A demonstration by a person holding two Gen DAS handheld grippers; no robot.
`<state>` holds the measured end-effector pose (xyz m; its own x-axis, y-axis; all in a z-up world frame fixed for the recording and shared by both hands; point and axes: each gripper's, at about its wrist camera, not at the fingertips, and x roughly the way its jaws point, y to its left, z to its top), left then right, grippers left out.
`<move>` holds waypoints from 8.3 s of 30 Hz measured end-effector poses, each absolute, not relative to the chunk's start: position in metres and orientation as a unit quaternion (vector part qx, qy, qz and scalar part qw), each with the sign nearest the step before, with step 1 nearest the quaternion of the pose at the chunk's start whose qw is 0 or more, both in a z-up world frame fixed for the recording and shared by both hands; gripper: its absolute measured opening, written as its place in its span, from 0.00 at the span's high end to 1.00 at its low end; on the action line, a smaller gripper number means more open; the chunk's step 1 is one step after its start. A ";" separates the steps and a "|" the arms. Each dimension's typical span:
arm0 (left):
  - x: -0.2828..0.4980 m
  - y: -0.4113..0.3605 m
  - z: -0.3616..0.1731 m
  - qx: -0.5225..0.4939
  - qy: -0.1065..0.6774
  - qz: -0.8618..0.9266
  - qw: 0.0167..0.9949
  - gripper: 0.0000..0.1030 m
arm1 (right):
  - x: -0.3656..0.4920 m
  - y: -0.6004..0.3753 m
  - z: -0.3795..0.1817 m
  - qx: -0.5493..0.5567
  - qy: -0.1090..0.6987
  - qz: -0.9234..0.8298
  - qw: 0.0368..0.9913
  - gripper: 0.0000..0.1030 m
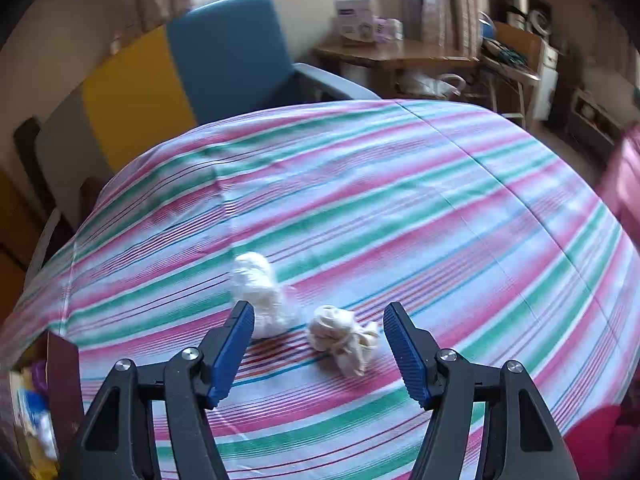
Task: Organize objects
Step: 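Grasp the second wrapped bundle with the left tool while the right moves to the knotted cloth, then grasp the cream knotted cloth with the right tool, then carry the wrapped bundle into the gold tray and open the left tool, then carry the knotted cloth into the gold tray and open the right tool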
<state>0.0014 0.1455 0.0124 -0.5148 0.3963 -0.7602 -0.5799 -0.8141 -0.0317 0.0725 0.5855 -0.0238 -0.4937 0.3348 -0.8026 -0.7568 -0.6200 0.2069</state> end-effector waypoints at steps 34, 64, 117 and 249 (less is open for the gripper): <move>-0.059 0.466 -0.038 -0.484 0.110 0.732 0.466 0.58 | 0.112 0.617 -0.018 -0.287 0.443 0.790 0.311 0.34; -0.024 0.382 -0.046 -0.489 0.116 0.742 0.444 0.66 | 0.069 0.606 -0.048 -0.401 0.337 0.794 0.307 0.38; 0.011 0.145 0.000 -0.427 0.064 0.846 0.313 0.66 | 0.026 0.571 -0.076 -0.492 0.143 0.802 0.306 0.62; -0.015 -0.025 -0.019 -0.441 -0.026 0.888 0.130 0.46 | -0.006 0.182 -0.043 -0.523 0.003 0.845 -0.108 0.58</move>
<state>-0.0148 -0.0248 -0.0194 -0.5775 0.2536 -0.7760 -0.2081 -0.9649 -0.1604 -0.0065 0.1824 -0.0429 -0.4294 -0.1858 -0.8838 0.1804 -0.9765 0.1176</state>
